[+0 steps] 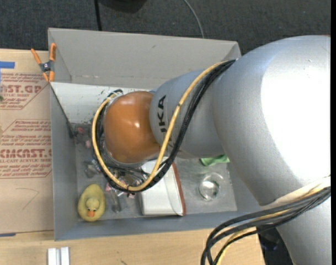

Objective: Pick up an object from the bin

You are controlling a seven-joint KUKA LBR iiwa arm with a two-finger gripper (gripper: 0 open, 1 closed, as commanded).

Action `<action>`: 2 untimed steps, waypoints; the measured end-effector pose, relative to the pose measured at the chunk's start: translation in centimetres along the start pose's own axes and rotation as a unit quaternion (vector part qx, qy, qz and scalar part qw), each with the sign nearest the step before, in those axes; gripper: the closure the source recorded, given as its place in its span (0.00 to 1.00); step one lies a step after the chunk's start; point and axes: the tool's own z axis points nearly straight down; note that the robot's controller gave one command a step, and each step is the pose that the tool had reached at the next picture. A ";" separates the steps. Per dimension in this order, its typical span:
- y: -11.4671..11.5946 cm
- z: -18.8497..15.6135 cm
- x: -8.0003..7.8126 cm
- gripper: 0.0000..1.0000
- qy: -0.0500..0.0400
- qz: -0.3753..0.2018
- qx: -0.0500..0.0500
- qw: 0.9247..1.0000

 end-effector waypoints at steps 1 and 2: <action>0.9 0.0 0.5 0.00 -0.001 0.022 0.001 1.000; 2.7 -0.1 1.3 0.00 -0.003 0.025 0.001 1.000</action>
Offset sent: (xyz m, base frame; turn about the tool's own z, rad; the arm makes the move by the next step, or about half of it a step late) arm -0.0404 0.0256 0.0003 -0.1470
